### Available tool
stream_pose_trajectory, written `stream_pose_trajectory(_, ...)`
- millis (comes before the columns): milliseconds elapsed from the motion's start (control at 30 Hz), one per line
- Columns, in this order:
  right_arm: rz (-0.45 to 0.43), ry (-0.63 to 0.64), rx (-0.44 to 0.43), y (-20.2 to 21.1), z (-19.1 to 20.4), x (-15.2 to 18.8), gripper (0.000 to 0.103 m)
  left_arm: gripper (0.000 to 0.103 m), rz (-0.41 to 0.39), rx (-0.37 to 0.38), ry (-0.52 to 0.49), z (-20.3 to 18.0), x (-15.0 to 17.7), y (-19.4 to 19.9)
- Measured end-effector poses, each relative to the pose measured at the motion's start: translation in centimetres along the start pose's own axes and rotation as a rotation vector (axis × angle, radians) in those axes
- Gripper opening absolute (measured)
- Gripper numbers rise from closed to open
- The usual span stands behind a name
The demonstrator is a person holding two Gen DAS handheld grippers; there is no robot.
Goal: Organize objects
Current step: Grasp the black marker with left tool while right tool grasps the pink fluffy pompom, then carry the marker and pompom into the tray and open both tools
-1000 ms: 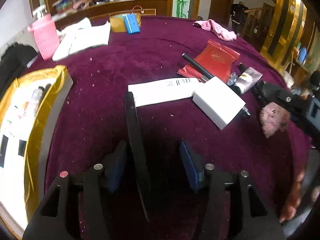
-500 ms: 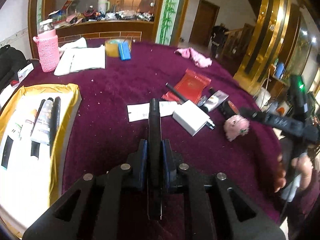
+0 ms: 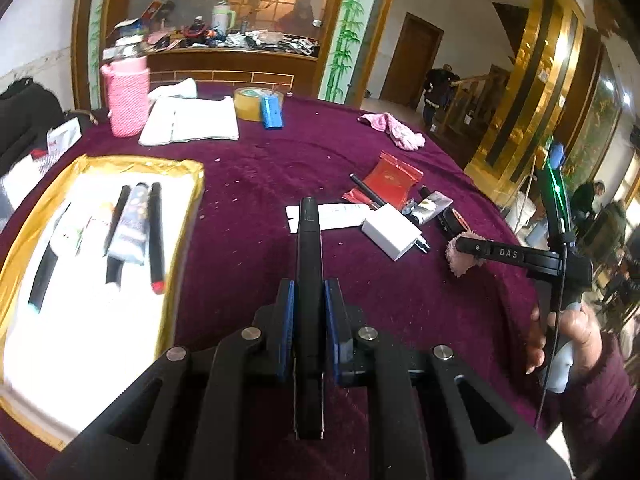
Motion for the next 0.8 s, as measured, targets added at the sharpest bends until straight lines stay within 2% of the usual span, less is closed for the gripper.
stream_pose_trajectory(133, -0.028, 0.016, -0.037, 1.8, 1.7, -0.2, 0.022, 0.012, -0.009, 0.010, 0.062, 2.3, 0.2, 2.0)
stream_pose_trajectory(400, -0.075, 0.128, -0.207, 5.1, 10.5, -1.2, 0.022, 0.012, -0.044, -0.080, 0.155, 8.3, 0.8, 4.6)
stream_pose_trajectory(633, -0.025, 0.247, -0.359, 5.1, 19.9, -0.9, 0.023, 0.012, -0.032, -0.143, 0.240, 13.2, 1.7, 4.8)
stream_pose_trajectory(800, 0.030, 0.291, -0.448, 4.2, 25.6, 0.0, 0.023, 0.013, -0.003, -0.173, 0.253, 15.0, 1.8, 4.2)
Point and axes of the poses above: each gripper's, at about its wrist camera, not at the fingertips, and y roughly against the way its jaws point, z to its left, x to its underside, the point moved 6 cm from there along -y, roughly the way its jaws point, and after that the axes turned 11 degrees about y, right-handed, at the moved point
